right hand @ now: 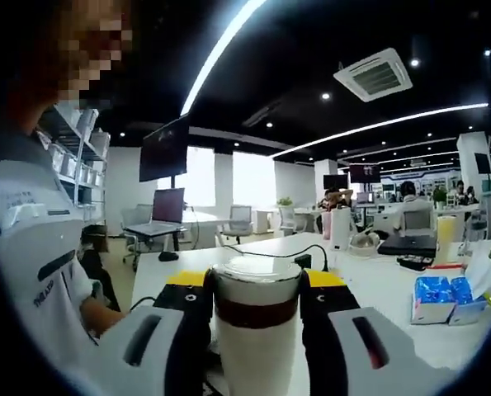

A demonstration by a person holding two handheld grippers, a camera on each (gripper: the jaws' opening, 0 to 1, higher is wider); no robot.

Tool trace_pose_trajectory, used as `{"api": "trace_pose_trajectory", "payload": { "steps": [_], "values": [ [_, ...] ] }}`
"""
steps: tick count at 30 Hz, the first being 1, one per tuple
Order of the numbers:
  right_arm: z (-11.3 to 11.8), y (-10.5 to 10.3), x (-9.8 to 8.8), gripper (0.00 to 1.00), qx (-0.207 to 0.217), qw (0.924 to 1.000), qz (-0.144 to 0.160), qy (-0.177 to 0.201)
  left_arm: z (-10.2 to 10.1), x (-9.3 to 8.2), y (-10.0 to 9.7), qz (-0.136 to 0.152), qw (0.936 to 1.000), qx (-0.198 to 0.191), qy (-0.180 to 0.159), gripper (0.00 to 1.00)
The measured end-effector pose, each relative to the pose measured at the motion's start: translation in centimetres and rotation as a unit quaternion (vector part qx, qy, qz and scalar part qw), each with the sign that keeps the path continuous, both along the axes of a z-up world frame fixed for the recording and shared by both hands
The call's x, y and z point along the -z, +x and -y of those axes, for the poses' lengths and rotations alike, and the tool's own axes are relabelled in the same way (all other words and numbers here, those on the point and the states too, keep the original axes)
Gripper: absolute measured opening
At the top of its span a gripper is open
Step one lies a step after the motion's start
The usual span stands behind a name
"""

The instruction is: Grasp the water cup twist off the cup lid place the cup lid on the table

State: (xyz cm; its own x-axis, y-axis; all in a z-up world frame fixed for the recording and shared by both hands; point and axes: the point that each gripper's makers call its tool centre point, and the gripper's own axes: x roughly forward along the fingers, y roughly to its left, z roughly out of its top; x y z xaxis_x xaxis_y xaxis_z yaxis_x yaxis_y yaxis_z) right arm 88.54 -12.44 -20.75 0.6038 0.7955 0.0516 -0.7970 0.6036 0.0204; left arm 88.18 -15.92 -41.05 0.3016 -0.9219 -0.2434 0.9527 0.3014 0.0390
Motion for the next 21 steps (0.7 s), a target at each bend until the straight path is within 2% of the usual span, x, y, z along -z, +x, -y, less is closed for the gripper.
{"api": "trace_pose_trajectory", "payload": {
  "steps": [6, 9, 14, 18, 21],
  "values": [
    [-0.23, -0.17, 0.02, 0.44, -0.043, 0.9991, 0.001, -0.006, 0.02, -0.02, 0.03, 0.001, 1.0, 0.0, 0.0, 0.51],
    [-0.19, -0.04, 0.06, 0.44, -0.068, 0.9976, -0.013, 0.0, 0.02, -0.01, 0.04, 0.001, 1.0, -0.001, 0.0, 0.51],
    [-0.16, -0.1, 0.14, 0.44, -0.093, 0.9956, -0.008, -0.006, 0.04, 0.01, 0.06, -0.001, 1.0, -0.001, -0.001, 0.51],
    [-0.21, -0.19, 0.14, 0.44, -0.129, 0.9915, -0.009, 0.017, 0.03, 0.03, 0.02, -0.001, 1.0, -0.001, -0.001, 0.51],
    [-0.13, -0.09, 0.15, 0.44, -0.141, 0.9898, -0.006, 0.019, 0.02, 0.04, 0.0, -0.001, 1.0, 0.0, -0.001, 0.51]
  ]
}}
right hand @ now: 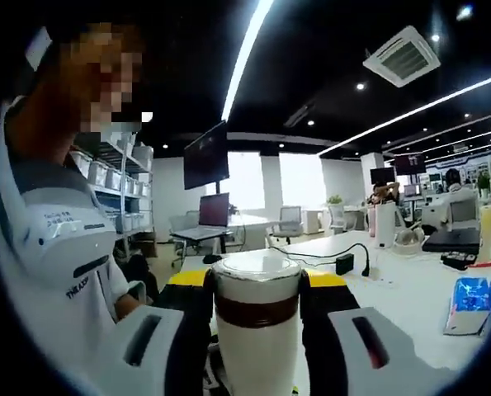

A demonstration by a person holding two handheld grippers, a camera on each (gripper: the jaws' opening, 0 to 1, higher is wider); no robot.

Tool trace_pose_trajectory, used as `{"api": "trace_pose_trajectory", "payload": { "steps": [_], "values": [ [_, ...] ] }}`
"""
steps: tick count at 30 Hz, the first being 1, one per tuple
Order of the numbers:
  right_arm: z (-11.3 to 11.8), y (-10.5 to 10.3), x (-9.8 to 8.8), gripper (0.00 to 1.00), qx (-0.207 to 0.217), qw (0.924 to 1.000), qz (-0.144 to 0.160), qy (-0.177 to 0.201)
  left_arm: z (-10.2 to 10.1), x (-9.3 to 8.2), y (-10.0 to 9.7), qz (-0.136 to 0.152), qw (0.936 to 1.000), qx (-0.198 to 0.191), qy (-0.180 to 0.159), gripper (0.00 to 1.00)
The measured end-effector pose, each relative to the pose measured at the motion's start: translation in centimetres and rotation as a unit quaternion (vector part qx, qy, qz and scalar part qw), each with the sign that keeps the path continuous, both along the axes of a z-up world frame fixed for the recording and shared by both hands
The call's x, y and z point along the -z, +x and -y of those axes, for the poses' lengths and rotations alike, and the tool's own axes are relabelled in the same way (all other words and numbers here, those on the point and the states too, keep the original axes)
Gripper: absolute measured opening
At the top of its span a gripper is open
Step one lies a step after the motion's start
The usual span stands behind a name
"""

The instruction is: Grasp the water cup twist off the cup lid place the cup lid on the table

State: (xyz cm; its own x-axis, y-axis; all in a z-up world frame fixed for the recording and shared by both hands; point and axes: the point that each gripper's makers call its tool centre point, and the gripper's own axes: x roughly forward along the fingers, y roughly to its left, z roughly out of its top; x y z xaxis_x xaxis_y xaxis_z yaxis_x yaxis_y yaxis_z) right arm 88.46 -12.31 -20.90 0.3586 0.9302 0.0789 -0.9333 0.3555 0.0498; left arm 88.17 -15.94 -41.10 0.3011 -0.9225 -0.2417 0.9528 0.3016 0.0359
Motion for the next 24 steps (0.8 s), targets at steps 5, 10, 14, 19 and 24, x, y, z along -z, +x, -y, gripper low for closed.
{"api": "trace_pose_trajectory", "payload": {
  "steps": [5, 10, 14, 19, 24],
  "values": [
    [0.11, -0.31, 0.01, 0.44, -0.042, 0.9991, 0.007, 0.0, 0.0, 0.02, -0.02, 0.0, 1.0, 0.001, 0.0, 0.51],
    [0.28, -0.45, 0.03, 0.44, -0.08, 0.9968, 0.001, 0.003, 0.01, 0.03, -0.04, 0.0, 1.0, 0.0, 0.0, 0.5],
    [0.32, -0.48, 0.05, 0.44, -0.107, 0.9943, -0.004, -0.001, 0.02, 0.03, -0.06, 0.0, 1.0, -0.001, 0.0, 0.5],
    [0.28, -0.86, 0.08, 0.44, -0.134, 0.9908, 0.004, -0.017, 0.04, 0.02, -0.08, 0.0, 1.0, -0.001, 0.0, 0.5],
    [0.23, -1.02, 0.08, 0.44, -0.152, 0.9877, 0.013, -0.033, 0.05, 0.03, -0.08, 0.0, 1.0, -0.001, 0.0, 0.5]
  ]
}}
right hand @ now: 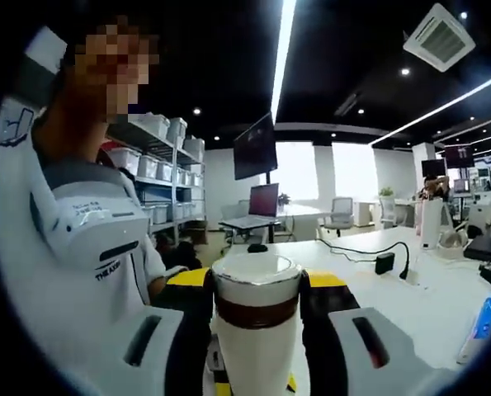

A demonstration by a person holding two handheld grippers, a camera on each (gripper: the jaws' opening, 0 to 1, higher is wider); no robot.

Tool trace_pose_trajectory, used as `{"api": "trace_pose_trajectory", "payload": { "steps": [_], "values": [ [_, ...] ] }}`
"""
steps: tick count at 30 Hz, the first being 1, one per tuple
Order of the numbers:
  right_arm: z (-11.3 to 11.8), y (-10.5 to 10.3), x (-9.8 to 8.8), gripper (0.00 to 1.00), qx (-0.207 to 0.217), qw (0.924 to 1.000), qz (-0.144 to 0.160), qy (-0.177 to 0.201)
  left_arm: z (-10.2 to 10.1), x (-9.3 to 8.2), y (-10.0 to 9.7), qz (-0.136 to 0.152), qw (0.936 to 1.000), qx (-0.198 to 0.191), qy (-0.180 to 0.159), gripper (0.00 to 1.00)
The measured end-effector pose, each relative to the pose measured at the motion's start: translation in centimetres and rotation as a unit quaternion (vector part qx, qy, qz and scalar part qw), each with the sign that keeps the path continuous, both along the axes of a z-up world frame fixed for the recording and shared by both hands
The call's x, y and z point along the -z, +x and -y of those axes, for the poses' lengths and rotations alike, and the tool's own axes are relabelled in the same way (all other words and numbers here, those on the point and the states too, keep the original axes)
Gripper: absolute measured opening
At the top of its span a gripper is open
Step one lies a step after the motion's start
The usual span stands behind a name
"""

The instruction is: Grasp the water cup twist off the cup lid place the cup lid on the table

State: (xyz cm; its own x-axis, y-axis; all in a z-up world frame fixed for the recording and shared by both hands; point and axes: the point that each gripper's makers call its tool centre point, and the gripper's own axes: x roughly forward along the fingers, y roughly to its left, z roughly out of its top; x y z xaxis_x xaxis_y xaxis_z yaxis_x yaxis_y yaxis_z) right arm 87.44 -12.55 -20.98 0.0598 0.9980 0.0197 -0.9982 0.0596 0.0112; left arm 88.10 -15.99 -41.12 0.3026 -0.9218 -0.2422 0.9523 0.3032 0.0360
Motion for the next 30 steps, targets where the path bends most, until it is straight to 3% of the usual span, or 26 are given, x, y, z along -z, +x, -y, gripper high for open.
{"api": "trace_pose_trajectory", "payload": {
  "steps": [5, 11, 18, 22, 23, 27, 30],
  "values": [
    [0.0, -0.2, 0.0, 0.44, -0.006, 0.9999, 0.01, -0.008, 0.0, 0.0, 0.0, 0.0, 1.0, -0.001, 0.0, 0.5],
    [0.1, -0.1, 0.1, 0.45, 0.0, 1.0, 0.001, -0.01, 0.0, 0.0, 0.0, 0.0, 1.0, -0.001, 0.0, 0.5],
    [0.2, 0.0, -0.2, 0.46, 0.03, 0.9992, 0.008, -0.024, 0.0, 0.0, 0.0, 0.0, 1.0, -0.003, 0.0, 0.5],
    [0.3, 0.4, -0.2, 0.52, 0.06, 0.9978, 0.007, -0.026, 0.0, 0.0, 0.0, 0.001, 1.0, -0.003, 0.0, 0.5],
    [0.6, 0.8, -0.2, 0.54, 0.092, 0.9955, -0.003, -0.021, 0.0, 0.0, 0.0, 0.002, 1.0, -0.003, 0.0, 0.5],
    [1.1, 1.4, -0.6, 0.61, 0.151, 0.9883, -0.021, -0.007, 0.0, 0.0, 0.1, 0.003, 1.0, -0.004, 0.0, 0.5],
    [2.1, 1.8, -0.8, 0.64, 0.242, 0.9704, 0.001, -0.006, 0.0, 0.0, 0.1, 0.004, 1.0, -0.005, -0.001, 0.5]
  ]
}}
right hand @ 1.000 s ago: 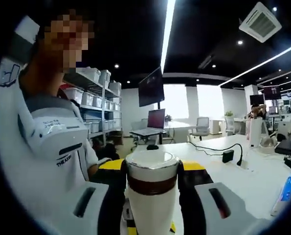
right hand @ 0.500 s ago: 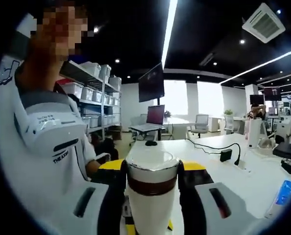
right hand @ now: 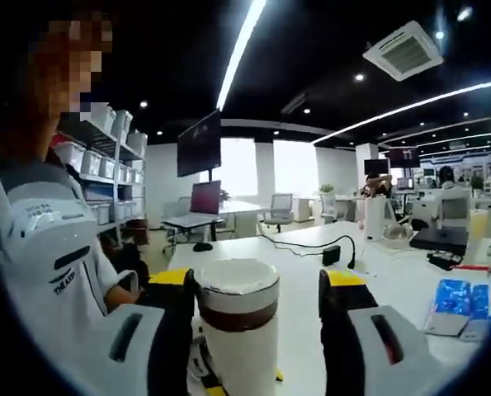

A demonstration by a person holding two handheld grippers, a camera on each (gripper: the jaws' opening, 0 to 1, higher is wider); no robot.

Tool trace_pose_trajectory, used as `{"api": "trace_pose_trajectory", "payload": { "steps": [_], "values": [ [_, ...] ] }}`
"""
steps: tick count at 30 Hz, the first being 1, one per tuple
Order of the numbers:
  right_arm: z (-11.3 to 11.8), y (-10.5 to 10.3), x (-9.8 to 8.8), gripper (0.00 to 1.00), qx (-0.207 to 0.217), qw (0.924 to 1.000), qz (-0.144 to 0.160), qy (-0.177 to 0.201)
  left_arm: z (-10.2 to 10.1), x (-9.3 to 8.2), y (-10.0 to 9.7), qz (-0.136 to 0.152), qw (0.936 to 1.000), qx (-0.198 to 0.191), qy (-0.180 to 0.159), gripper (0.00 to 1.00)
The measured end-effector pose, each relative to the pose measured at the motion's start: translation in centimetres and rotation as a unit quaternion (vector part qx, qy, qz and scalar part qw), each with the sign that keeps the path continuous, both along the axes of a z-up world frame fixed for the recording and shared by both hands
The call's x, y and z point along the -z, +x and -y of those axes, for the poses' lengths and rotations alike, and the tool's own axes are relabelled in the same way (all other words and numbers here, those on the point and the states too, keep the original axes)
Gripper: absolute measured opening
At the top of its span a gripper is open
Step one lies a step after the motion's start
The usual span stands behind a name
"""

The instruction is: Grasp the water cup twist off the cup lid place the cup lid on the table

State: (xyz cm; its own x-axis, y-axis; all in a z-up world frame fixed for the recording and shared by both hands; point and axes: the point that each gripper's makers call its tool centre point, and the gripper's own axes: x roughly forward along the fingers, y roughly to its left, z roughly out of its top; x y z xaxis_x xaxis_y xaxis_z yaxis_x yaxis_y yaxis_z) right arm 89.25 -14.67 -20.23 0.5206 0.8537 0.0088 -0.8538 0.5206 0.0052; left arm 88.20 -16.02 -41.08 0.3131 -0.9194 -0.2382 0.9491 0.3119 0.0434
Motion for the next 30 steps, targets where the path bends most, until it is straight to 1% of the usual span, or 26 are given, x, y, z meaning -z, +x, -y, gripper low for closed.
{"api": "trace_pose_trajectory", "payload": {
  "steps": [1, 2, 4, 5, 7, 8, 10, 11, 12, 13, 14, 17, 18, 20, 22, 23, 25, 28, 30],
  "values": [
    [0.2, -0.2, -0.1, 0.64, 0.028, 0.9995, 0.012, -0.004, 0.0, 0.0, 0.0, -0.001, 1.0, 0.0, 0.0, 0.5],
    [0.2, -0.4, -0.4, 0.64, 0.045, 0.9988, 0.02, 0.002, 0.0, 0.0, 0.0, 0.0, 1.0, 0.001, 0.0, 0.5],
    [0.4, -0.7, -0.6, 0.64, 0.087, 0.9958, 0.024, 0.008, 0.0, 0.0, 0.0, 0.001, 1.0, 0.001, 0.0, 0.5],
    [0.5, -0.8, -0.6, 0.64, 0.101, 0.9945, 0.026, 0.011, 0.0, 0.0, 0.0, 0.0, 1.0, 0.001, 0.001, 0.5],
    [0.5, -1.1, -0.5, 0.66, 0.14, 0.9894, 0.036, 0.012, 0.0, 0.0, 0.1, 0.0, 1.0, 0.001, 0.0, 0.5],
    [0.4, -1.1, -0.5, 0.67, 0.153, 0.9873, 0.038, 0.017, 0.0, 0.0, 0.1, 0.0, 1.0, 0.001, 0.0, 0.5],
    [0.5, -1.1, -0.1, 0.67, 0.178, 0.9832, 0.037, 0.018, 0.1, 0.0, 0.1, 0.0, 1.0, 0.002, 0.001, 0.5],
    [0.6, -1.1, 0.0, 0.67, 0.185, 0.982, 0.031, 0.027, 0.1, 0.0, 0.1, 0.0, 1.0, 0.002, 0.0, 0.5],
    [0.8, -1.2, -0.1, 0.67, 0.195, 0.9795, 0.022, 0.045, 0.1, 0.0, 0.1, 0.0, 1.0, 0.002, 0.0, 0.5],
    [1.1, -1.3, -0.2, 0.67, 0.209, 0.9758, 0.008, 0.065, 0.1, 0.0, 0.1, 0.0, 1.0, 0.002, 0.0, 0.5],
    [1.5, -1.3, -0.2, 0.67, 0.225, 0.9714, 0.0, 0.076, 0.1, 0.0, 0.1, 0.0, 1.0, 0.001, 0.001, 0.5],
    [2.0, -1.1, 0.3, 0.68, 0.279, 0.9581, 0.002, 0.067, 0.1, 0.0, 0.1, 0.0, 1.0, 0.001, 0.0, 0.5],
    [1.9, -0.9, 0.3, 0.69, 0.301, 0.9515, 0.008, 0.065, 0.1, 0.0, 0.1, 0.0, 1.0, 0.001, 0.001, 0.5],
    [1.2, -0.8, 0.7, 0.7, 0.317, 0.9471, 0.008, 0.052, 0.1, -0.1, 0.1, 0.001, 1.0, 0.001, 0.001, 0.5],
    [0.2, -0.8, 0.6, 0.71, 0.313, 0.9484, 0.011, 0.048, 0.1, -0.1, 0.1, 0.001, 1.0, 0.001, 0.001, 0.5],
    [-0.2, -0.8, 0.6, 0.74, 0.313, 0.9486, 0.011, 0.047, 0.1, -0.1, 0.1, 0.001, 1.0, 0.001, 0.001, 0.5],
    [-0.6, -0.8, 0.3, 0.76, 0.317, 0.9472, 0.015, 0.049, 0.1, -0.1, 0.1, 0.001, 1.0, 0.001, 0.001, 0.5],
    [-0.7, -0.6, -0.1, 0.75, 0.334, 0.941, 0.024, 0.046, 0.1, -0.1, 0.1, 0.001, 1.0, 0.001, 0.001, 0.5],
    [-0.4, -0.5, 0.3, 0.74, 0.353, 0.9349, 0.02, 0.03, 0.1, -0.1, 0.1, 0.001, 1.0, 0.001, 0.001, 0.5]
  ]
}}
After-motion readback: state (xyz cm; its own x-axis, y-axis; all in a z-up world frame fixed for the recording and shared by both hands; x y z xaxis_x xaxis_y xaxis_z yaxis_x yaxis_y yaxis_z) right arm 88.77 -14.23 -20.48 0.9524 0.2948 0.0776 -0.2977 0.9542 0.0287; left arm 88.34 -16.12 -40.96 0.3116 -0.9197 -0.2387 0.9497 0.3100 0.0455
